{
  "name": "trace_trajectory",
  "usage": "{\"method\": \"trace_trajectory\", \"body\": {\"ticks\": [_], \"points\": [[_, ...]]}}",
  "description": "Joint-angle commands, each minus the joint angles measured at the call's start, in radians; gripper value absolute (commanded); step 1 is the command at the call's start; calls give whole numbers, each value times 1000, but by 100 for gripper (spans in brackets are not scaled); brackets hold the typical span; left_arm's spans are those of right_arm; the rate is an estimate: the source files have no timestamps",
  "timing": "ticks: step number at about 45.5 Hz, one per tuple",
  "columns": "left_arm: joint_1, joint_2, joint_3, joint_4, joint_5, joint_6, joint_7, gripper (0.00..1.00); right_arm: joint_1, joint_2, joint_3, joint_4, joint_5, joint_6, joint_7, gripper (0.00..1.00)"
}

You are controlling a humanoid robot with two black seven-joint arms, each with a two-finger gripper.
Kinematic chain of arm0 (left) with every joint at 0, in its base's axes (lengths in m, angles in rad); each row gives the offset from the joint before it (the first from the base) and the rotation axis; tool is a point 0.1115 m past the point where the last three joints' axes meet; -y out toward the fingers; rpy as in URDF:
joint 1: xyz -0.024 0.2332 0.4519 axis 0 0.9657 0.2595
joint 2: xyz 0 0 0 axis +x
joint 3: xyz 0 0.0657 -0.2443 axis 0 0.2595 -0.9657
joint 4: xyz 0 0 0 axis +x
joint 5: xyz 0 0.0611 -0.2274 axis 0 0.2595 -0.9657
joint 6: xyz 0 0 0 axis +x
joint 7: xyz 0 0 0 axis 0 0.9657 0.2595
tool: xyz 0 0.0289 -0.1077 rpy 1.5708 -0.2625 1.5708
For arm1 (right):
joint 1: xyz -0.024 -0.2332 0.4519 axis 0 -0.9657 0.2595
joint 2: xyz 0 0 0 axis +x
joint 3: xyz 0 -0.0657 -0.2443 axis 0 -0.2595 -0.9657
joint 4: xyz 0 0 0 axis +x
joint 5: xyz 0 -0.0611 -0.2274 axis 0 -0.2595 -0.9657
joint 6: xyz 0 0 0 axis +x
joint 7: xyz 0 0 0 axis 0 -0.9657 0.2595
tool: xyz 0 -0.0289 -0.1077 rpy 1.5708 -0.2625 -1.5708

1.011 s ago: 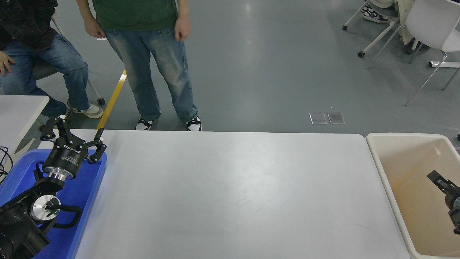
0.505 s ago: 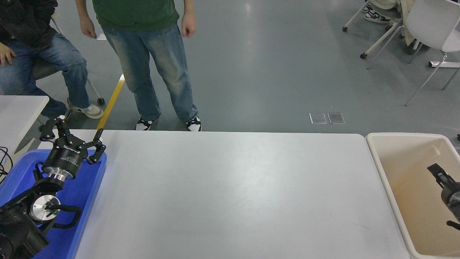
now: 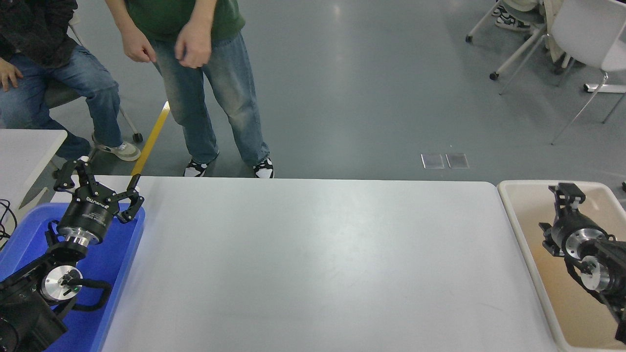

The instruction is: Clean the table surface

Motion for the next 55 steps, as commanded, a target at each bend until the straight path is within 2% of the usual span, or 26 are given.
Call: {"method": "trace_trajectory", "body": {"ticks": [1,8,22,31,36,43,55], "points": [[0,0,0,1,0,1,1,100,-70,87,323,130,39,102,8,100],[0,0,2,-1,0,0,-1,100,-92,143,320,157,180,136,13,100],[-1,0,0,-1,0,1,1,100,-161,270,320,162,187,146,48,100],[-1,0,0,-1,0,-2,1,100,-153,255,233,147,174,151,114,100],[-1,-1,0,-1,0,-2,1,100,-124,196,110,98,104,146,195,100],[-1,-1,0,-1,0,-2,1,100,-57,187,-14,-23,67,145,307,100],[-1,-1,0,-1,0,-3,1,100,-18,195,-43,-97,67,140,352,100]]}}
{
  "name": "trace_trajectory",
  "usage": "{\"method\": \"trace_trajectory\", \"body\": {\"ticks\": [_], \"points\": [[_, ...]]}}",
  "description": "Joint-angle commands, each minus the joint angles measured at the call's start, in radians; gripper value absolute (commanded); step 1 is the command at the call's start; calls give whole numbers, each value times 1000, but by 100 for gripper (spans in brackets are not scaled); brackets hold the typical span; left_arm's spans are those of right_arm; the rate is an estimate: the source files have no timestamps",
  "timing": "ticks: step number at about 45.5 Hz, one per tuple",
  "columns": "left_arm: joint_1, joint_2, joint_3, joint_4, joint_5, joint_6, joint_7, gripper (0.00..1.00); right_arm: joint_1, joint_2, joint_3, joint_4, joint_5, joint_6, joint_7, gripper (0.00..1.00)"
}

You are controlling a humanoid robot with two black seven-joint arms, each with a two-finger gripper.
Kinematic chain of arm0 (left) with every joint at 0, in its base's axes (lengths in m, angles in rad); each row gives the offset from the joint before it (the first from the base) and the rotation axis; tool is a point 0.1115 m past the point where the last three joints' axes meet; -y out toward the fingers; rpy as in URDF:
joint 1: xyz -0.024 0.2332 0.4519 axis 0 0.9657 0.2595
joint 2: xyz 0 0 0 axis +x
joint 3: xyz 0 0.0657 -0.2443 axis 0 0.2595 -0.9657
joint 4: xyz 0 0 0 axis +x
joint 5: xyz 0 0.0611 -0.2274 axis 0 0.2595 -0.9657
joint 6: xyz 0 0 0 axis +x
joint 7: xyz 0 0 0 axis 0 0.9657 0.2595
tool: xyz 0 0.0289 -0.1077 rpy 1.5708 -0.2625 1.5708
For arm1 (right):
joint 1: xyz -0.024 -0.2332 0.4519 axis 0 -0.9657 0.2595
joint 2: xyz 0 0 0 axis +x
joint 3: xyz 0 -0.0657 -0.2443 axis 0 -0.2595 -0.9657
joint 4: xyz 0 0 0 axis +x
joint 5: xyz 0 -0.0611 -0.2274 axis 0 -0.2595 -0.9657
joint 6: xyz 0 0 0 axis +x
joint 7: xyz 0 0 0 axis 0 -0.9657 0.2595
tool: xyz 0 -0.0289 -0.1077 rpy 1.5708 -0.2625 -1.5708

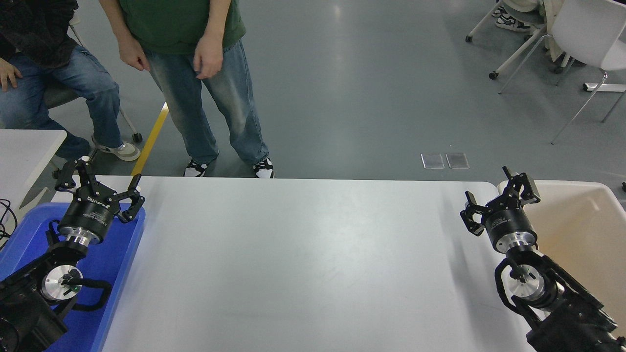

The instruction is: Clean the table surface

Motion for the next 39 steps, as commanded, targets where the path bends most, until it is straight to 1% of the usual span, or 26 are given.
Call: {"method": "trace_trajectory", "body": {"ticks": [1,39], "points": [[0,0,0,0,0,0,0,100,36,-1,-60,-68,-16,-4,63,100],[0,0,0,0,0,-2,0,100,39,0,-57,-62,0,-6,69,100]]}}
